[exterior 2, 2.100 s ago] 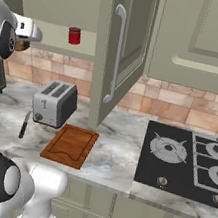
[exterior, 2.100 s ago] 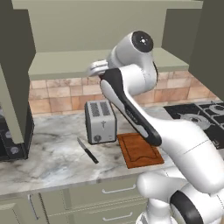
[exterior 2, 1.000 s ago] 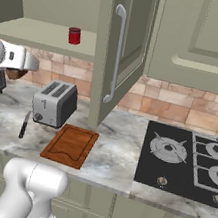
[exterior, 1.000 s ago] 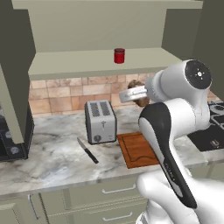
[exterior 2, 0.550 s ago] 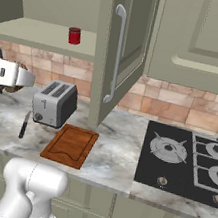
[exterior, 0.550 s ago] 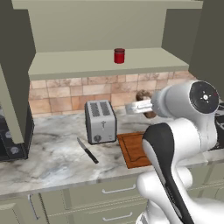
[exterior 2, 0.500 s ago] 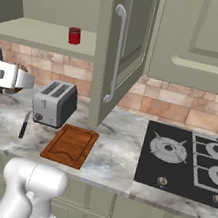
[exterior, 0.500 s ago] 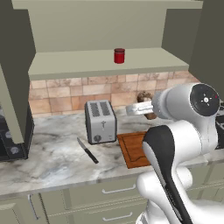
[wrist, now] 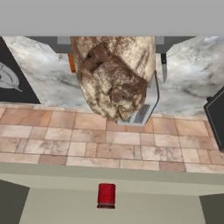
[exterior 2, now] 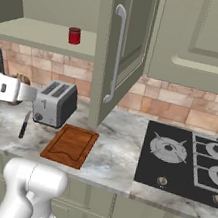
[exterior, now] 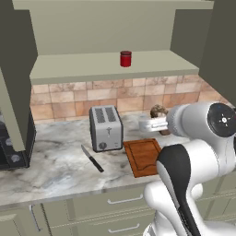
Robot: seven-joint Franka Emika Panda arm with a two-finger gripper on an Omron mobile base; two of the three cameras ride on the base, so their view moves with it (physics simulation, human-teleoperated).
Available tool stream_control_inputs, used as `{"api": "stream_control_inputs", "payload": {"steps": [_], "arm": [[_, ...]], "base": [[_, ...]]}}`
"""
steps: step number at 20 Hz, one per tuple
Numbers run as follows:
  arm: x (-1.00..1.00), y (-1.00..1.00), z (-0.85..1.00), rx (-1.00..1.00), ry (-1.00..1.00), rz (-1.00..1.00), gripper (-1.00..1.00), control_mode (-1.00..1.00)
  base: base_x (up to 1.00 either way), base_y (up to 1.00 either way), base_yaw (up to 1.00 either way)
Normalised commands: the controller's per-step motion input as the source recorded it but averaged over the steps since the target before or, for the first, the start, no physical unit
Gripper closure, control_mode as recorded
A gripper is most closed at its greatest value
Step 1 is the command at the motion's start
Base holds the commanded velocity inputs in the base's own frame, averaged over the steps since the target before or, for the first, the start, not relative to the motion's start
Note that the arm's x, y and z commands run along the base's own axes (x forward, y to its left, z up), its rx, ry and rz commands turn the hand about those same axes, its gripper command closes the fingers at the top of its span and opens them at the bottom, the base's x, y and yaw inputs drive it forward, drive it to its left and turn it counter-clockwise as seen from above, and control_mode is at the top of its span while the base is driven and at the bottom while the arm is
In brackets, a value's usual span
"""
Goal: Pick the bread, place it on the cutting board, pick the jam, place it on the counter, and close the cabinet.
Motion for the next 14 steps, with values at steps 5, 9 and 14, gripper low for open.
{"api": "stream_control_inputs", "payload": {"steps": [5,9,14], "arm": [[0.0,-0.08,-0.32,0.0,-0.02,0.0,1.0,-1.0],[0.0,-0.08,-0.31,0.0,-0.02,0.0,1.0,-1.0],[0.0,-0.09,-0.31,0.0,-0.02,0.0,1.0,-1.0]], "base": [[0.0,0.0,0.0],[0.0,0.0,0.0],[0.0,0.0,0.0]]}}
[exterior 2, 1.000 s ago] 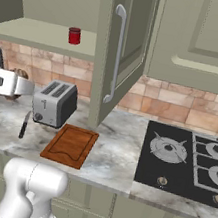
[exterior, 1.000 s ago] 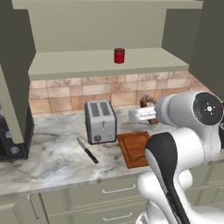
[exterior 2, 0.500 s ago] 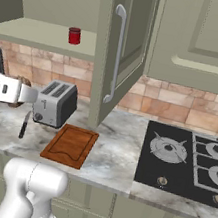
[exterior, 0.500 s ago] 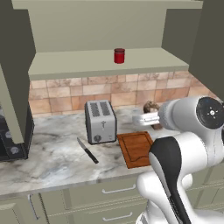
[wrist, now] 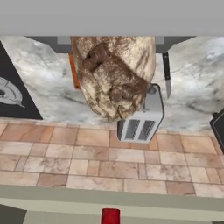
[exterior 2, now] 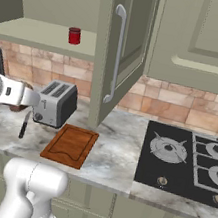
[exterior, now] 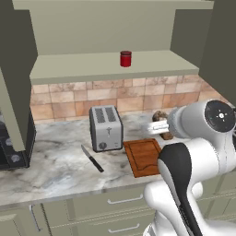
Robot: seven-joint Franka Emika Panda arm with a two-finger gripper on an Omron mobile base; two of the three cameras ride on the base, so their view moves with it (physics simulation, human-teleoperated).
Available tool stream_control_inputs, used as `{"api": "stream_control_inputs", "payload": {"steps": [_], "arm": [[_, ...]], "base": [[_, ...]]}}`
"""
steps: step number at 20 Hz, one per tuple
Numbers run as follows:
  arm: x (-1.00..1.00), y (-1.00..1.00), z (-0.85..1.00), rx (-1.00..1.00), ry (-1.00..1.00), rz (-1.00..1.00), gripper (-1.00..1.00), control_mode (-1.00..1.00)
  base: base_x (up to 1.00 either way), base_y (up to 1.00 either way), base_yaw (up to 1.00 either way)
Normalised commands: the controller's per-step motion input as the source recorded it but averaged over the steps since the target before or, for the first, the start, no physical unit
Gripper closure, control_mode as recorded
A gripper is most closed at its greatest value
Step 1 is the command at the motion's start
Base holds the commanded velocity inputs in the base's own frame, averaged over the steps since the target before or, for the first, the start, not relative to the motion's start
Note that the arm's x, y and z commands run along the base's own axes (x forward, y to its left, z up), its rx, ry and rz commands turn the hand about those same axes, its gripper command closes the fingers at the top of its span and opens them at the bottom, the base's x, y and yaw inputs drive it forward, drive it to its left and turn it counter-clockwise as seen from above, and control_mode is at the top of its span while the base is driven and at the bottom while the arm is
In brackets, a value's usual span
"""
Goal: Pick the bread, place it on the cutting board, pick the jam, place it on the counter, and close the cabinet.
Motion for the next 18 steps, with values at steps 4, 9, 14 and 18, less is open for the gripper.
{"api": "stream_control_inputs", "payload": {"steps": [4,9,14,18], "arm": [[-0.02,-0.1,-0.36,0.0,-0.01,0.0,1.0,-1.0],[0.0,-0.02,-0.43,0.0,-0.03,0.0,1.0,-1.0],[0.0,-0.01,-0.44,0.0,-0.06,0.0,1.0,-1.0],[0.0,-0.02,-0.47,0.0,-0.09,0.0,1.0,-1.0]], "base": [[0.0,0.0,0.0],[0.0,0.0,0.0],[0.0,0.0,0.0],[0.0,0.0,0.0]]}}
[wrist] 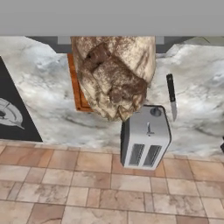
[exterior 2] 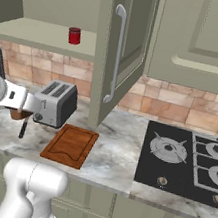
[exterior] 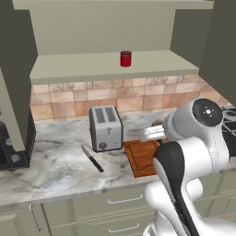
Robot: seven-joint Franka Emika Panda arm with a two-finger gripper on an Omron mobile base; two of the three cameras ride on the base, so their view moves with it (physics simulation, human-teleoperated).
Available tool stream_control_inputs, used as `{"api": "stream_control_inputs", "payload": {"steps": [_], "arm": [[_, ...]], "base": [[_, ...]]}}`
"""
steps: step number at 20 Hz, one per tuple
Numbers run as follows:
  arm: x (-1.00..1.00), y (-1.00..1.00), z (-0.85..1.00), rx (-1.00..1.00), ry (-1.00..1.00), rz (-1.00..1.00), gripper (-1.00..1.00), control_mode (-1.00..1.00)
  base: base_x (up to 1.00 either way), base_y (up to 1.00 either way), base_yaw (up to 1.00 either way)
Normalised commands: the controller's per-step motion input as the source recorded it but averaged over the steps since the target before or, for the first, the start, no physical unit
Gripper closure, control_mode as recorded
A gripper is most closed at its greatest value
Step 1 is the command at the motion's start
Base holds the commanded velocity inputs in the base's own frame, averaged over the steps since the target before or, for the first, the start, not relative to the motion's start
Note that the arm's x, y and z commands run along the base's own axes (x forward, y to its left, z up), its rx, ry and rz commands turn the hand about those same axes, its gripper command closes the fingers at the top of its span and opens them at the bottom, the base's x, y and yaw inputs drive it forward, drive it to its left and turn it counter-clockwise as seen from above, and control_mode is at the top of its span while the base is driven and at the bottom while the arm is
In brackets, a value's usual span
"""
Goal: Pick the bread, place it on the cutting board, pick the jam, place it on the counter, and close the cabinet.
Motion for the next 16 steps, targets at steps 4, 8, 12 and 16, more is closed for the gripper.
{"api": "stream_control_inputs", "payload": {"steps": [4,8,12,16], "arm": [[0.0,-0.05,-0.49,0.0,-0.12,0.0,1.0,-1.0],[0.05,-0.06,-0.51,0.0,-0.16,0.0,1.0,-1.0],[0.15,-0.04,-0.5,0.0,-0.17,0.0,1.0,-1.0],[0.2,-0.06,-0.49,0.0,-0.18,0.0,1.0,-1.0]], "base": [[0.0,0.0,0.0],[0.0,0.0,0.0],[0.0,0.0,0.0],[0.0,0.0,0.0]]}}
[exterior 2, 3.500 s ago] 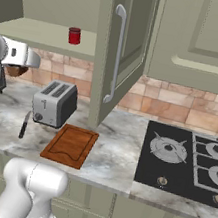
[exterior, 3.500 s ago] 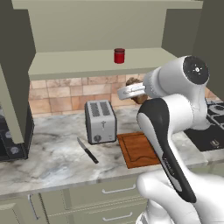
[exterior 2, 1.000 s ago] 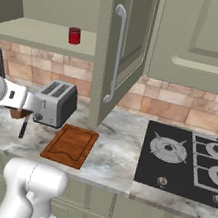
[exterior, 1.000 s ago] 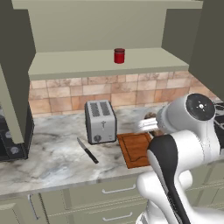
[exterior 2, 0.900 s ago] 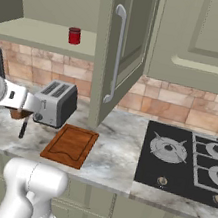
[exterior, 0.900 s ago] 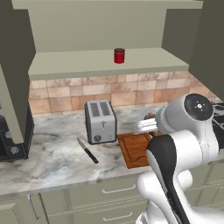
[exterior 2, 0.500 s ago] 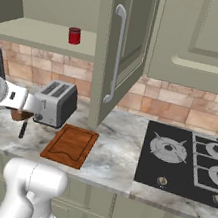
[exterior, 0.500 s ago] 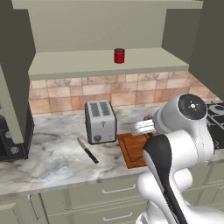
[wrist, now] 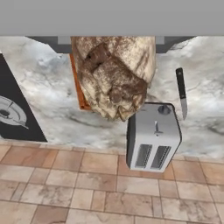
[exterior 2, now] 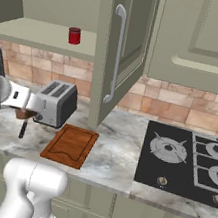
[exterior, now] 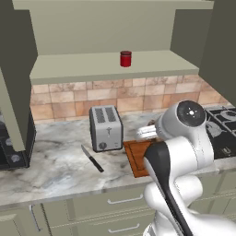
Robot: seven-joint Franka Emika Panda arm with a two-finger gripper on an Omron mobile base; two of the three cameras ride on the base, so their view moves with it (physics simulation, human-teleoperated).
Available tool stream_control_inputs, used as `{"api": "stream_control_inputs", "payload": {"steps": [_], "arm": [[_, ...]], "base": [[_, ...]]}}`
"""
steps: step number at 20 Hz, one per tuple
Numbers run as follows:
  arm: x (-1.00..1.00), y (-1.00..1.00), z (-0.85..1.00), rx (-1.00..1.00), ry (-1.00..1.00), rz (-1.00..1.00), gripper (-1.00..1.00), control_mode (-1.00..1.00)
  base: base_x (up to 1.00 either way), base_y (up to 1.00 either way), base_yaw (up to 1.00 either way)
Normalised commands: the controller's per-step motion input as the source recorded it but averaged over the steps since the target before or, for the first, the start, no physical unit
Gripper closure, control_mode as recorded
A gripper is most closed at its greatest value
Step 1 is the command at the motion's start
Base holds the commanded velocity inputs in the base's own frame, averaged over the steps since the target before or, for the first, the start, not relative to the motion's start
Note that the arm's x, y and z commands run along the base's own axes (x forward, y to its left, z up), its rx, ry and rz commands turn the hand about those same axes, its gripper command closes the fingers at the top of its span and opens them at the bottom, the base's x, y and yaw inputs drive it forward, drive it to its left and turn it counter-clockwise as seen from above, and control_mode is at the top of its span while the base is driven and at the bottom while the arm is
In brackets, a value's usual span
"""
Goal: Pick the bread, place it on the cutting board, pick the jam, place it on the counter, and close the cabinet.
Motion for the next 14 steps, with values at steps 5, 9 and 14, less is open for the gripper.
{"api": "stream_control_inputs", "payload": {"steps": [5,9,14], "arm": [[0.23,-0.09,-0.51,0.01,-0.19,0.0,1.0,-1.0],[0.21,-0.14,-0.54,0.03,-0.2,0.0,1.0,-1.0],[0.18,-0.17,-0.6,0.04,-0.15,0.01,1.0,-1.0]], "base": [[0.0,0.0,0.0],[0.0,0.0,0.0],[0.0,0.0,0.0]]}}
